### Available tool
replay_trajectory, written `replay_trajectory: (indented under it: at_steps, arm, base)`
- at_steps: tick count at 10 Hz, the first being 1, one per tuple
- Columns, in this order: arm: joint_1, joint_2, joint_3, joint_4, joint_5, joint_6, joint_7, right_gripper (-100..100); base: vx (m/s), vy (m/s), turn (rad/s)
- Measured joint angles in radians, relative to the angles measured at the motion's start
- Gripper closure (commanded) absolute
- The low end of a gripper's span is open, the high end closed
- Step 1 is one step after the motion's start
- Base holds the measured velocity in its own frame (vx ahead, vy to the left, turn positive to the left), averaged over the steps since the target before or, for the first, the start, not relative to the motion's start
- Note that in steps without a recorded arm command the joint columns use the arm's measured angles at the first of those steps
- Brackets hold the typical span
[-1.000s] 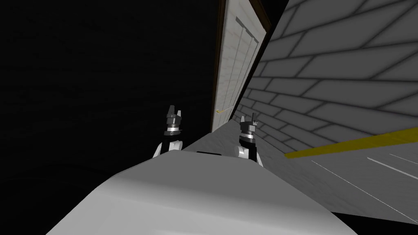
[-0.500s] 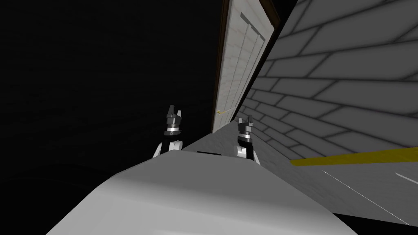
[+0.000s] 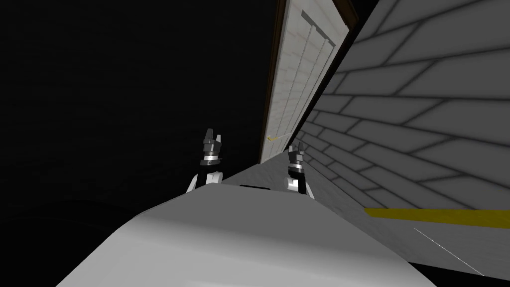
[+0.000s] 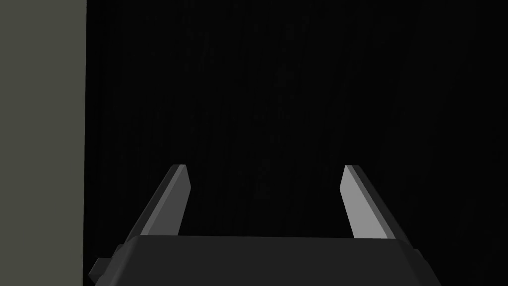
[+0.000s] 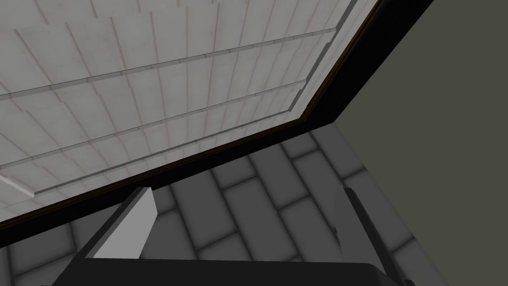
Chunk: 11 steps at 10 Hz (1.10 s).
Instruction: Pull the door open
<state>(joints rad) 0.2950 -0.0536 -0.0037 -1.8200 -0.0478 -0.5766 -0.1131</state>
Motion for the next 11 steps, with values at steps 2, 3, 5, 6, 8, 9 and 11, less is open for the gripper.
replay_trajectory:
  at_steps: [2, 3, 5, 6, 8, 9, 11]
  arm:
    - [-0.025, -0.015, -0.008, 0.062, -0.004, -0.014, -0.005, -100]
    - [-0.032, -0.016, -0.008, 0.085, -0.004, -0.02, -0.005, -100]
    - [-0.059, -0.018, -0.008, 0.152, -0.002, -0.038, 0.0, -100]
    - [-0.067, -0.02, -0.009, 0.178, -0.003, -0.045, 0.0, -100]
    - [-0.092, -0.028, -0.012, 0.239, -0.004, -0.053, 0.001, -100]
    - [-0.096, -0.035, -0.015, 0.259, -0.006, -0.058, -0.003, -100]
    - [-0.116, -0.04, -0.018, 0.306, -0.007, -0.066, -0.004, -100]
  base:
    - [0.041, -0.089, 0.139]
    - [0.038, -0.075, 0.107]
    - [0.035, -0.081, 0.151]
    - [0.034, -0.056, 0.09]
    - [0.042, -0.082, 0.166]
    - [0.031, -0.068, 0.127]
    - [0.016, -0.057, 0.104]
